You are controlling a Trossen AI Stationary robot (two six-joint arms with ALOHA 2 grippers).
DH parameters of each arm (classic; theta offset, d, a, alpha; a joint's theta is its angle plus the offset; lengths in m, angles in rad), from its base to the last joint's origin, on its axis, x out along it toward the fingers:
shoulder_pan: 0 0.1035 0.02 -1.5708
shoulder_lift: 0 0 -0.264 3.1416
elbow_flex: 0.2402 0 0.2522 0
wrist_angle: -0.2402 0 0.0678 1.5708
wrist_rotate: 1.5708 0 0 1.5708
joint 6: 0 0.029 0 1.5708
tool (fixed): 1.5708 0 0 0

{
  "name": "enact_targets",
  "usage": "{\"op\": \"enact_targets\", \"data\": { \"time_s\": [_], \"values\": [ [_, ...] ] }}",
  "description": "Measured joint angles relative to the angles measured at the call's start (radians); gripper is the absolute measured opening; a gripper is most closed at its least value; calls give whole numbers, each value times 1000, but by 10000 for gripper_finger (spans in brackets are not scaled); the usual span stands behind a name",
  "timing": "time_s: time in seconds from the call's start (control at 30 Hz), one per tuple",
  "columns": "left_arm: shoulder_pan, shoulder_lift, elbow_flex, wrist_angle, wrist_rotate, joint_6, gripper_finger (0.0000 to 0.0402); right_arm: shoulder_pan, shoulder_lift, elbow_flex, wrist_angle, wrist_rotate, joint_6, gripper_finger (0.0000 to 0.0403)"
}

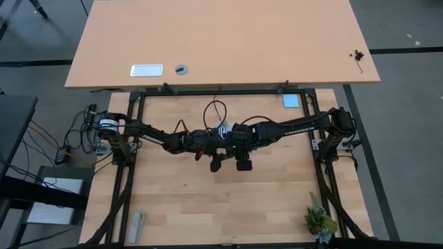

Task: Screw lightbulb
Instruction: Insert the lightbulb into the lamp

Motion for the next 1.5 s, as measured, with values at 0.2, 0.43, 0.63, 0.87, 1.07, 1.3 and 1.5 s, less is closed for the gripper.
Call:
{"op": "enact_targets", "data": {
  "time_s": [0.2,0.43,0.63,0.87,1.07,1.3,1.5],
  "values": [
    [0,0,0,15,-1,-25,205,0,0,2,-14,4,-26,154],
    [1,0,0,16,-29,-24,148,-1,0,2,-15,6,-34,154],
    [1,0,0,21,-32,-22,92,-1,0,2,-26,7,-32,160],
    [1,0,0,25,-33,1,92,-1,0,2,-32,7,-32,163],
    [2,-2,2,38,-32,4,92,-1,0,41,-89,6,-30,172],
    [14,-6,5,70,-27,1,92,-1,0,141,-216,22,-26,179],
    [24,-2,0,44,-44,1,92,-1,-2,175,-323,135,-44,170]
  ]
}}
